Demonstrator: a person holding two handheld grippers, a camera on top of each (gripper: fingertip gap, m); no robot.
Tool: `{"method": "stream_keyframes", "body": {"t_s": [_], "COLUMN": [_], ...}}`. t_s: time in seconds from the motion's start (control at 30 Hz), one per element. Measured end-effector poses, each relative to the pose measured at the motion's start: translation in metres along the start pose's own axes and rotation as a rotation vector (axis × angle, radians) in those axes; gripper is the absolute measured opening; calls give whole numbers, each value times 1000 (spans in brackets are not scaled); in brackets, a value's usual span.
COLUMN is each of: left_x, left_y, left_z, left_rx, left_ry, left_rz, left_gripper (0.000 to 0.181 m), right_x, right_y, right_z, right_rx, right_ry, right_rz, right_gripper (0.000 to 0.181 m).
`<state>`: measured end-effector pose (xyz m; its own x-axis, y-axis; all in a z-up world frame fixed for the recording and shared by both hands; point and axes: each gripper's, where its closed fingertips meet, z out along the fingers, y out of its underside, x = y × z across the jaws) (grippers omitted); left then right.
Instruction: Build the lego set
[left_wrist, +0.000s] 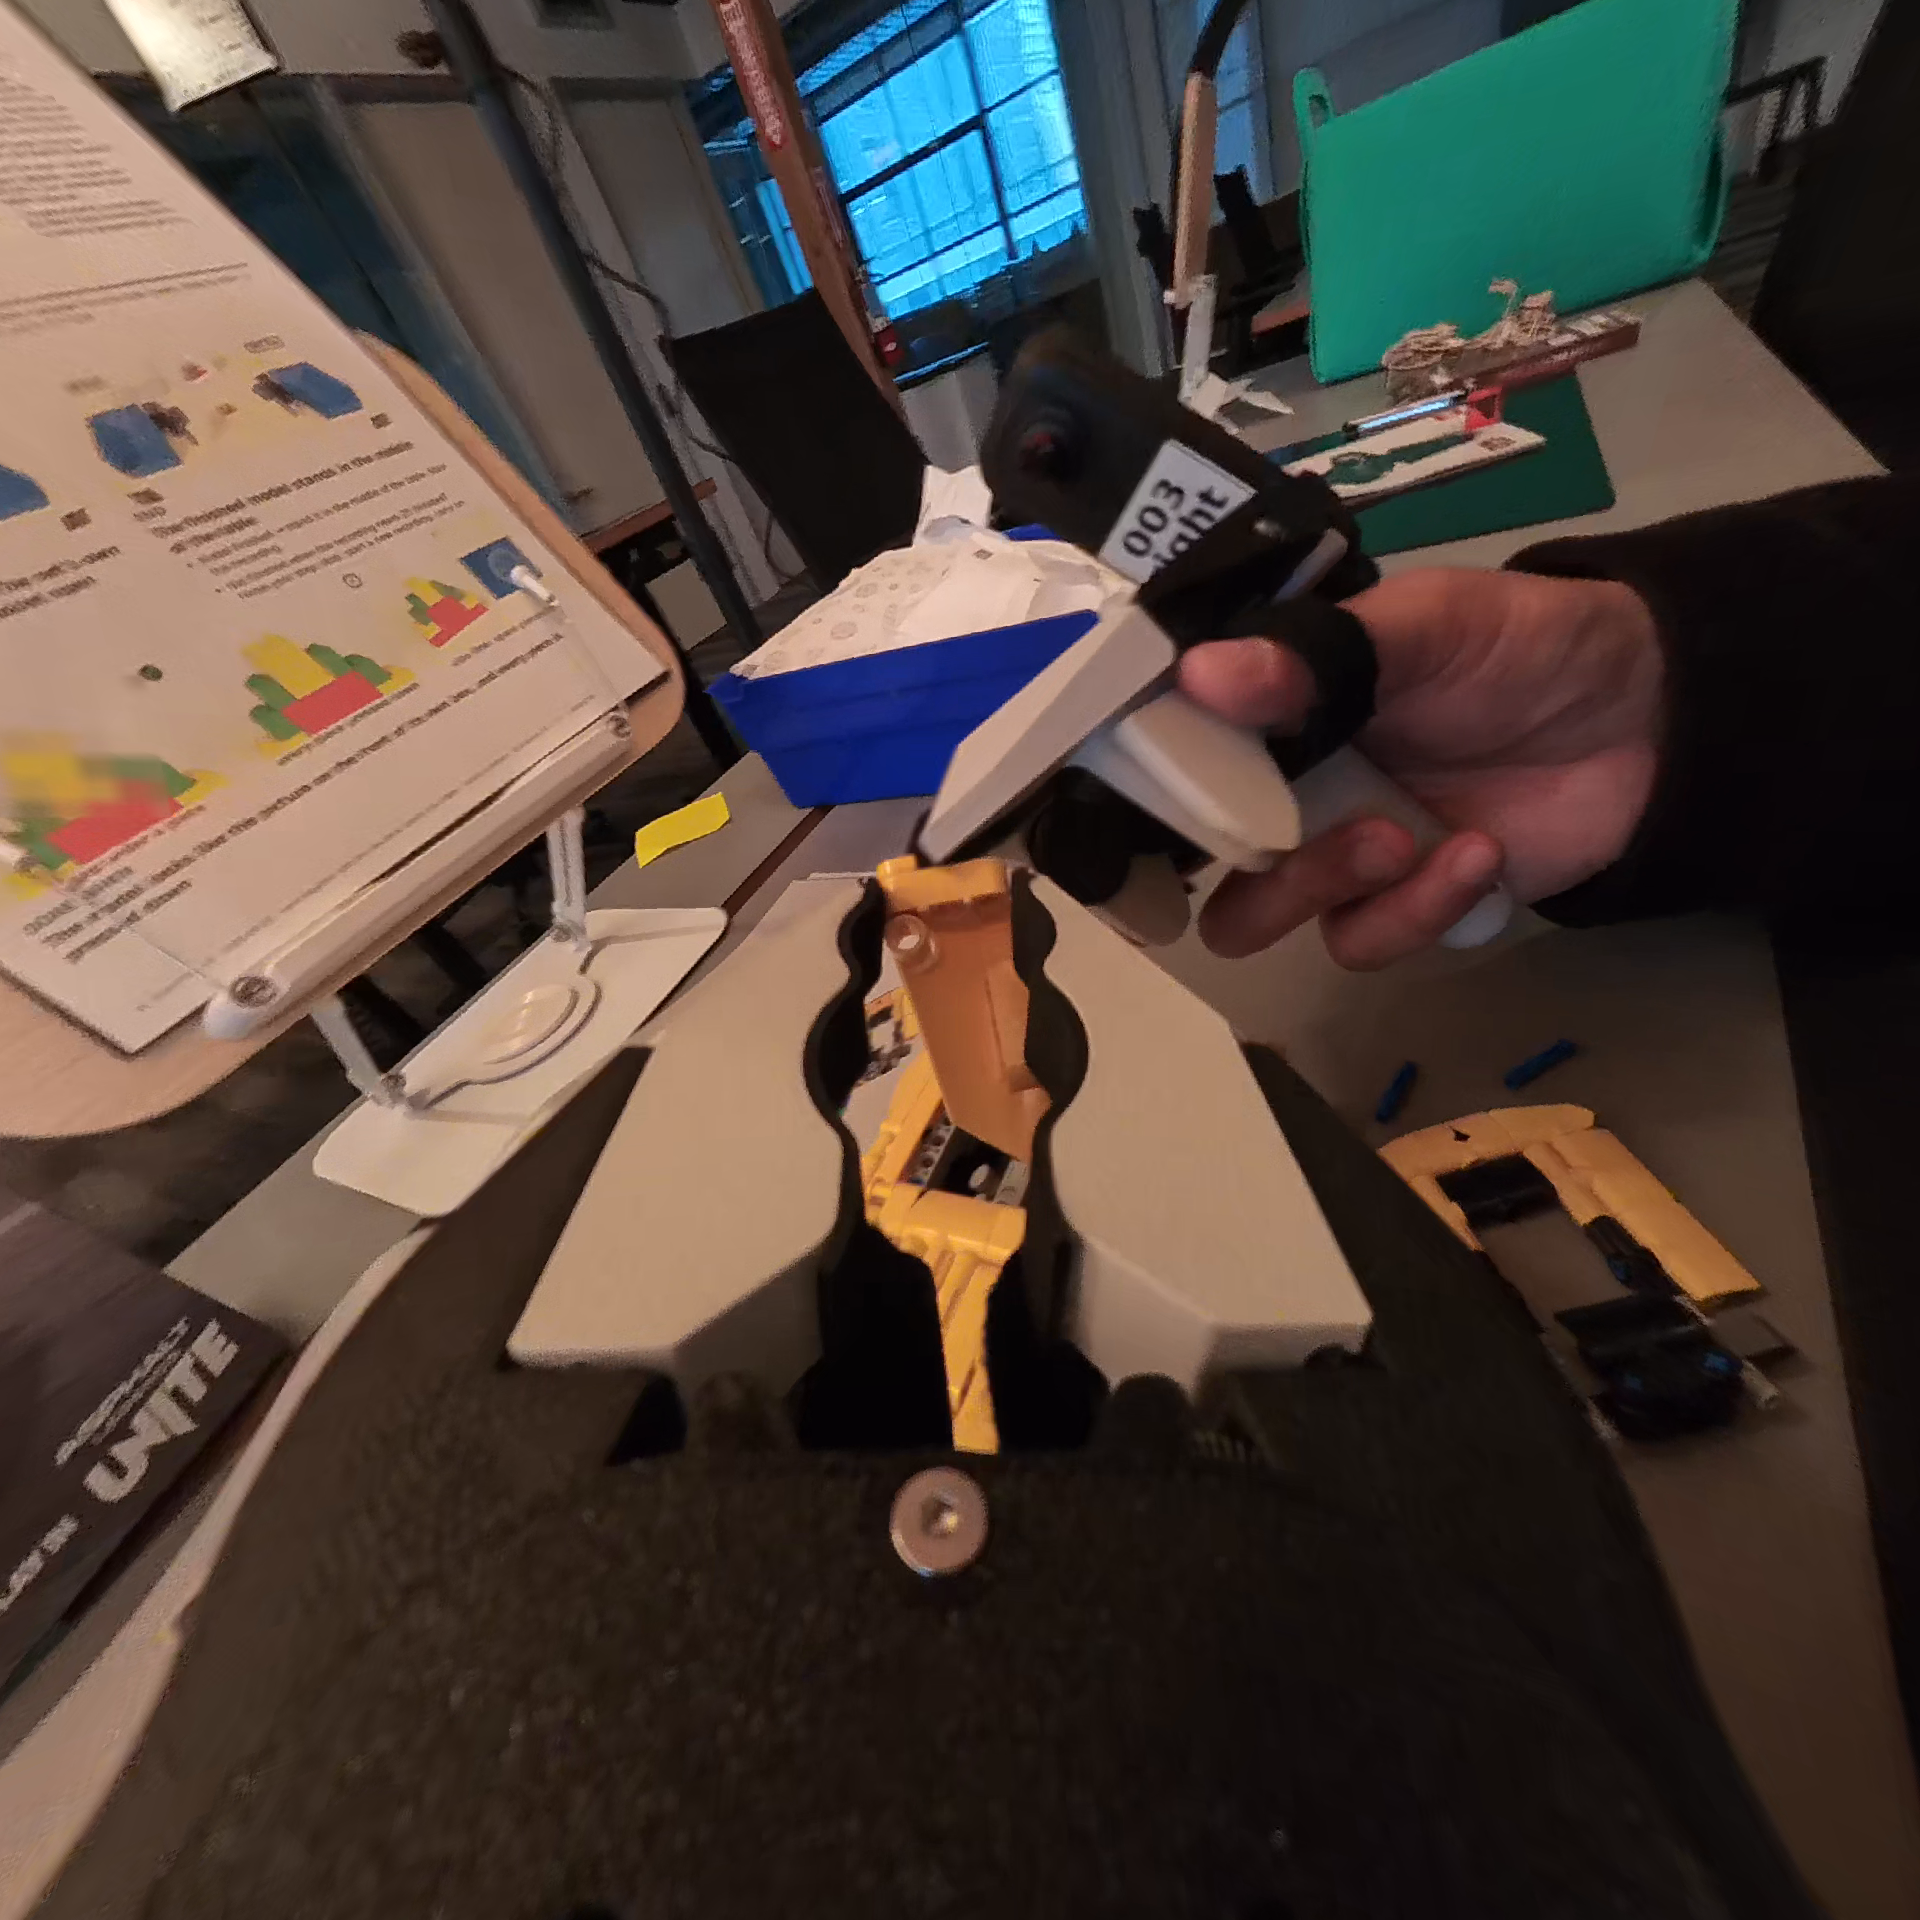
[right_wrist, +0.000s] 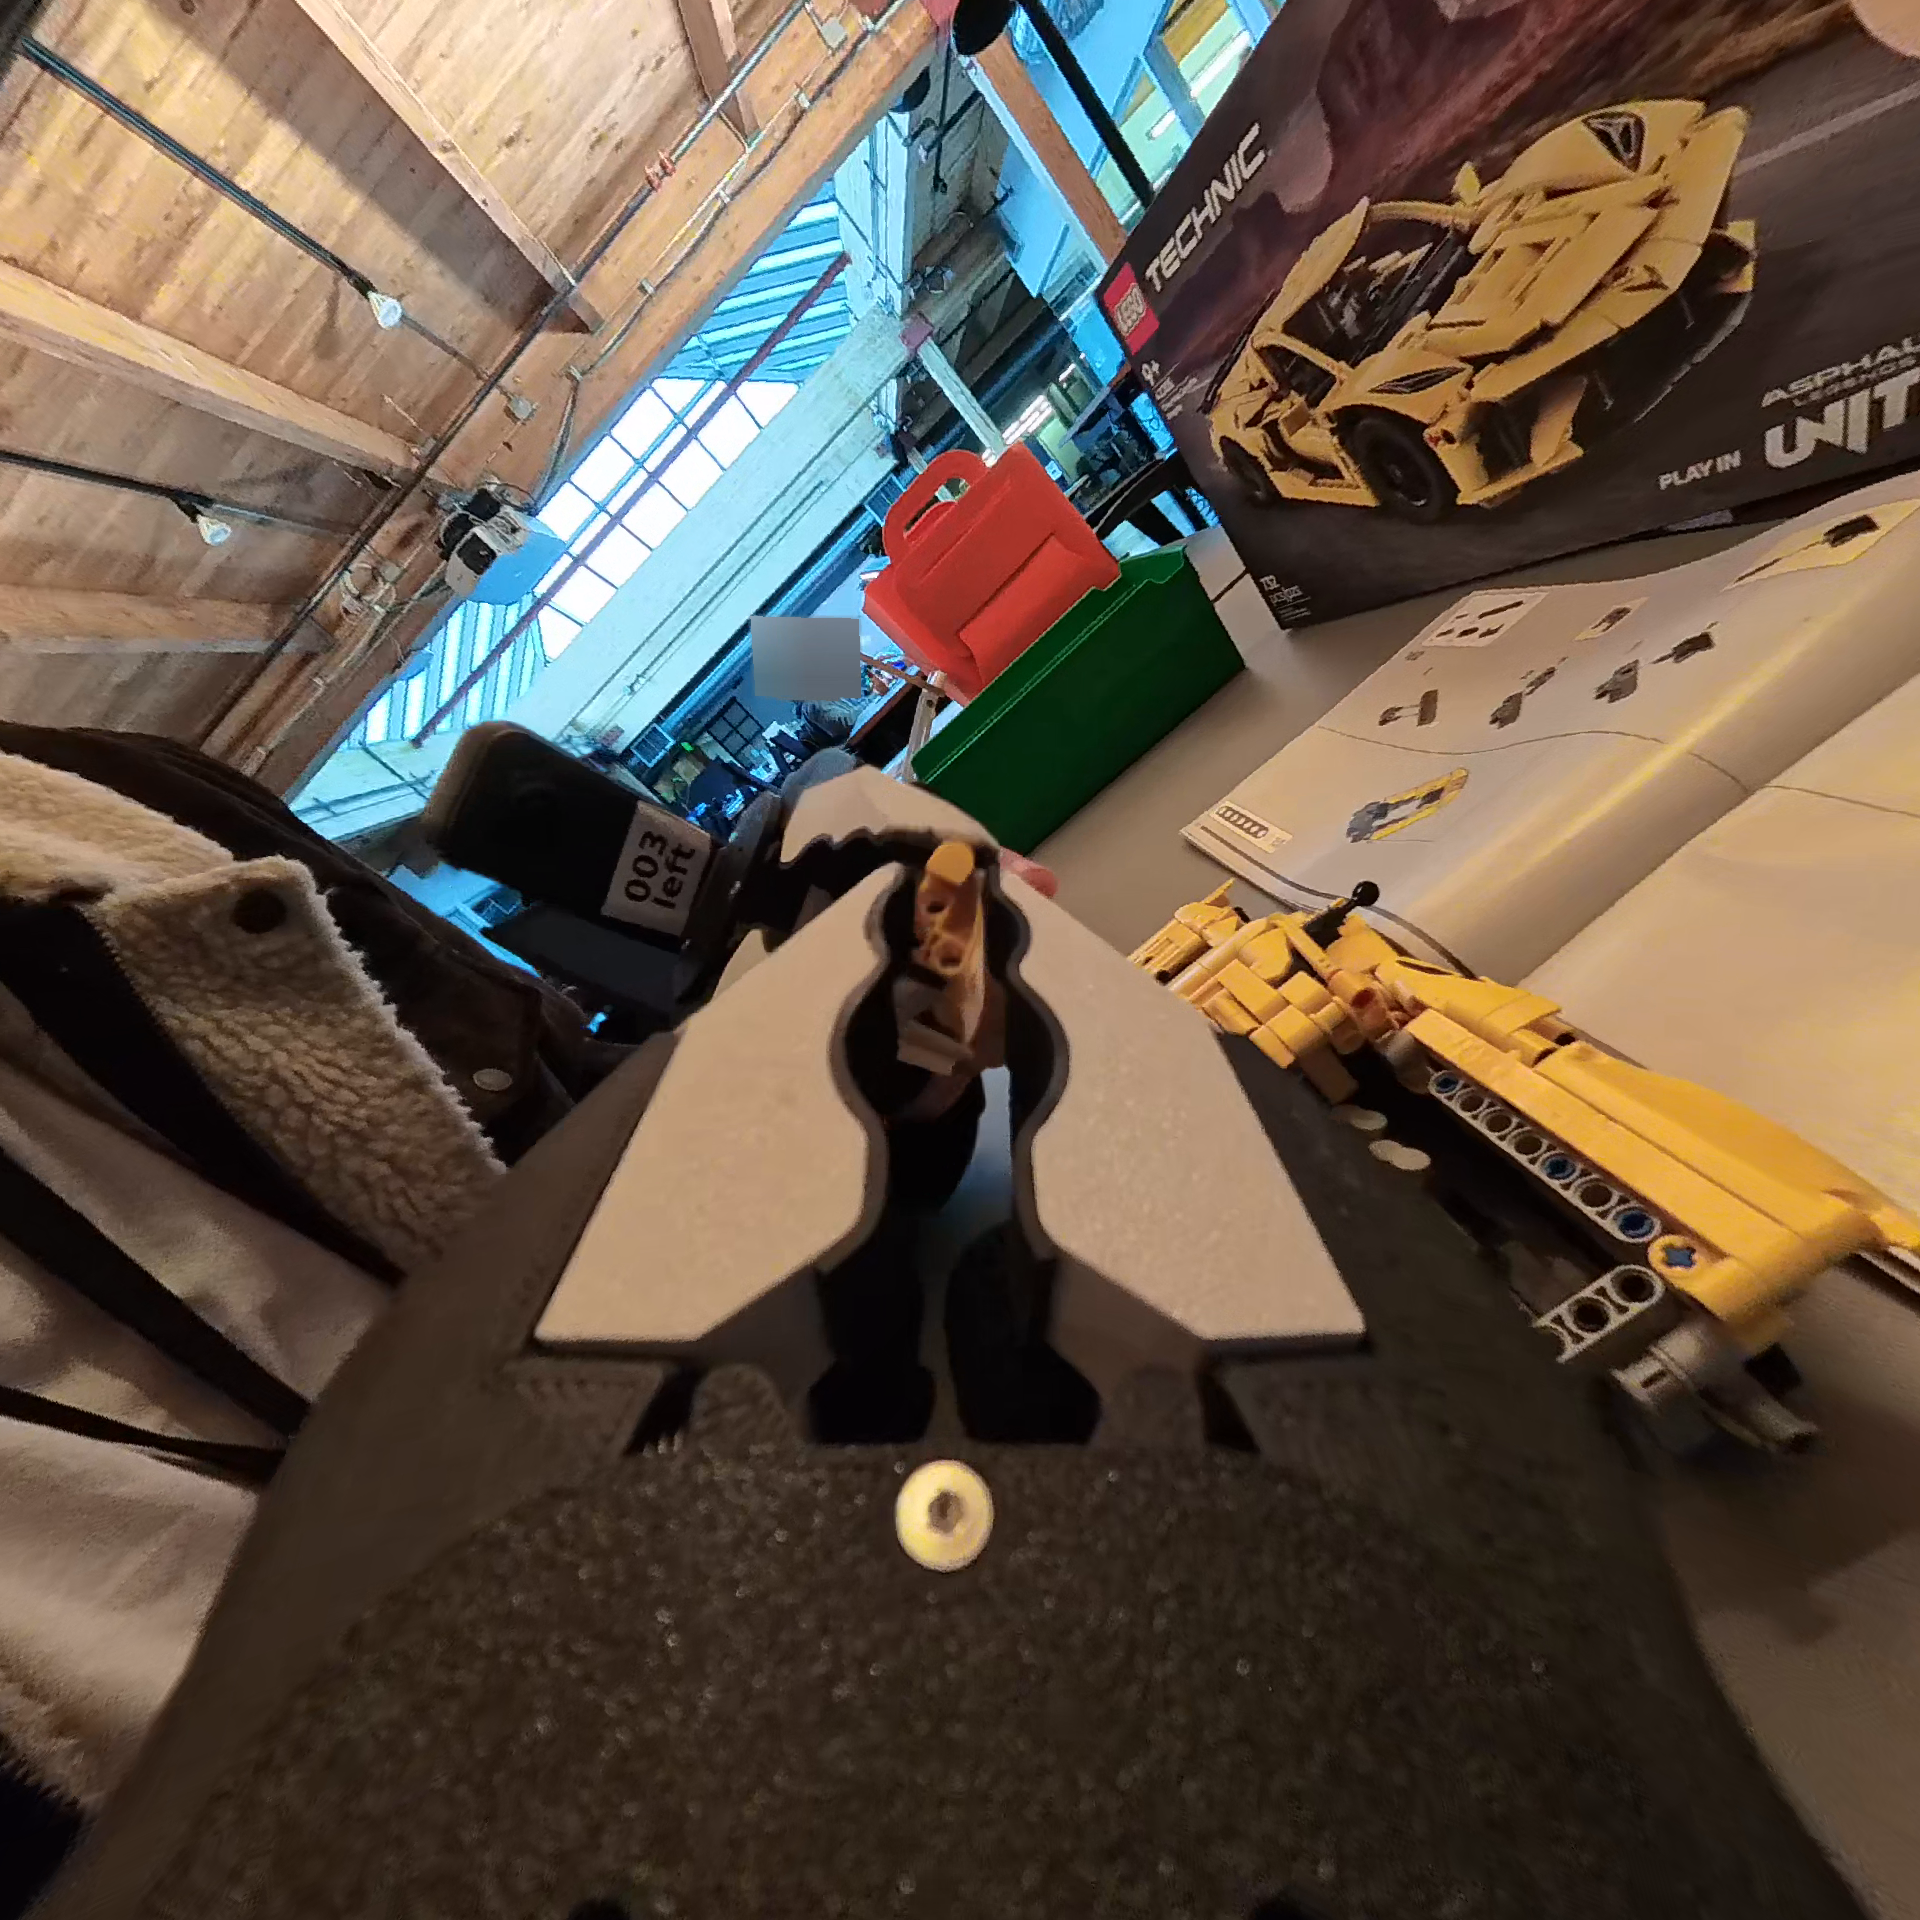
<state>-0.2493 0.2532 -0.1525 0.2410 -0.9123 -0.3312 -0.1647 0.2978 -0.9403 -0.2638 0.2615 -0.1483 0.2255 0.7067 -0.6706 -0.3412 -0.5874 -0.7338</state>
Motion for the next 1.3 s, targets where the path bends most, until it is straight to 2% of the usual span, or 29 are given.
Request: {"method": "stream_keyframes", "body": {"t_s": [0.07,0.3,0.37,0.43,0.5,0.67,0.83,0.93,1.07,1.17,1.3], "left_x": [-6,4,1,-11,-19,-13,-9,-4,-4,-7,-13], "left_y": [3,15,11,-1,-8,-10,-16,-14,-10,-11,-22], "left_z": [-2,3,3,-6,-14,-14,-14,-11,-9,-10,-18], "left_rx": [-23,-97,-73,15,79,131,175,162,153,178,277], "left_ry": [-24,5,-35,-112,-111,73,134,167,202,221,298], "left_rz": [-21,63,76,57,-17,-335,-453,-507,-600,-671,-807], "left_gripper": [24,24,24,24,24,25,24,24,24,24,24], "right_x": [2,9,13,18,14,-3,-4,-1,0,-12,-11], "right_y": [4,22,15,3,-10,-26,-31,-22,-15,-14,1], "right_z": [-1,3,-1,-12,-21,-24,-27,-21,-16,-12,-8], "right_rx": [-28,-130,-85,1,83,192,230,157,46,13,-96], "right_ry": [-5,21,9,-30,-123,-324,-352,-231,25,98,166], "right_rz": [9,41,116,216,310,440,454,307,-131,-407,-612], "right_gripper": [21,17,17,17,16,16,16,16,16,15,16]}}
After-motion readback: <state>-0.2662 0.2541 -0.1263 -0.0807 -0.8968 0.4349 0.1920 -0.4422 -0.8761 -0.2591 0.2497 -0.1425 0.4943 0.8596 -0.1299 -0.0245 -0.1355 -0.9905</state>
